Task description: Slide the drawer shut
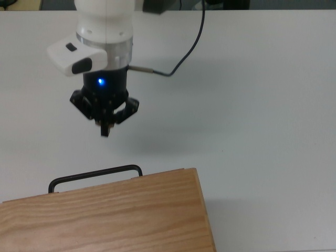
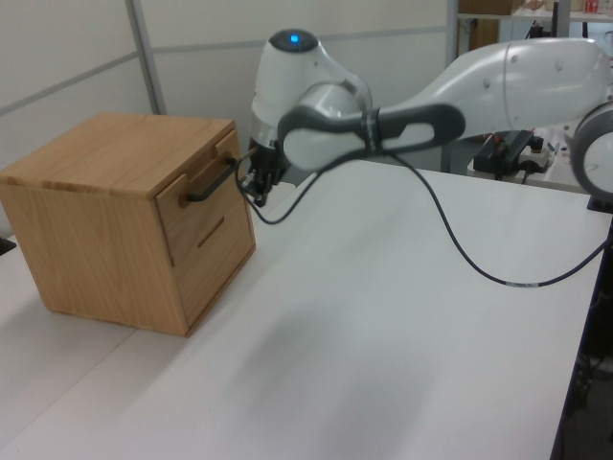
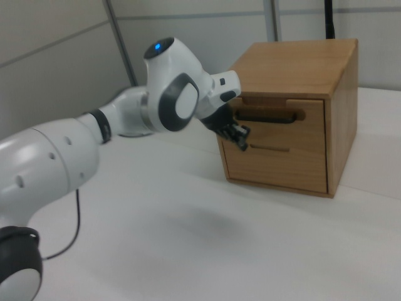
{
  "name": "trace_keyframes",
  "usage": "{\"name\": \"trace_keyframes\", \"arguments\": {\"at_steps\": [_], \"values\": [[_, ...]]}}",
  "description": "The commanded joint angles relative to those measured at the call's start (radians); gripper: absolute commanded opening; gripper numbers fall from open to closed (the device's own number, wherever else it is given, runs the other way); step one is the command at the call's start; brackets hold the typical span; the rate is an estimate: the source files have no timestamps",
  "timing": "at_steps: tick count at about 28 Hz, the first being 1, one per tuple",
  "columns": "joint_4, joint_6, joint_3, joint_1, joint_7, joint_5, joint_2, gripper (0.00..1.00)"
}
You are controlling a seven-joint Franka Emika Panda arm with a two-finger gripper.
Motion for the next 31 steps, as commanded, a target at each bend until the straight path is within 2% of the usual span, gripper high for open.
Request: {"name": "trace_keyframes", "arguments": {"at_steps": [1, 9, 15, 16, 19, 21, 22, 23, 24, 31], "values": [[-0.024, -0.159, -0.001, -0.025, -0.079, 0.11, -0.083, 0.0], [-0.03, -0.396, -0.007, -0.083, -0.206, 0.268, -0.187, 0.0], [-0.03, -0.462, -0.007, -0.123, -0.237, 0.314, -0.23, 0.0], [-0.031, -0.463, -0.007, -0.126, -0.238, 0.318, -0.233, 0.03], [-0.045, -0.482, -0.007, -0.143, -0.255, 0.322, -0.255, 0.32], [-0.054, -0.486, -0.007, -0.151, -0.258, 0.325, -0.267, 0.63], [-0.065, -0.489, -0.007, -0.161, -0.266, 0.337, -0.284, 0.83], [-0.073, -0.489, -0.007, -0.164, -0.273, 0.345, -0.291, 0.96], [-0.077, -0.489, -0.007, -0.167, -0.284, 0.351, -0.299, 1.0], [-0.105, -0.506, -0.007, -0.181, -0.329, 0.358, -0.353, 1.0]]}}
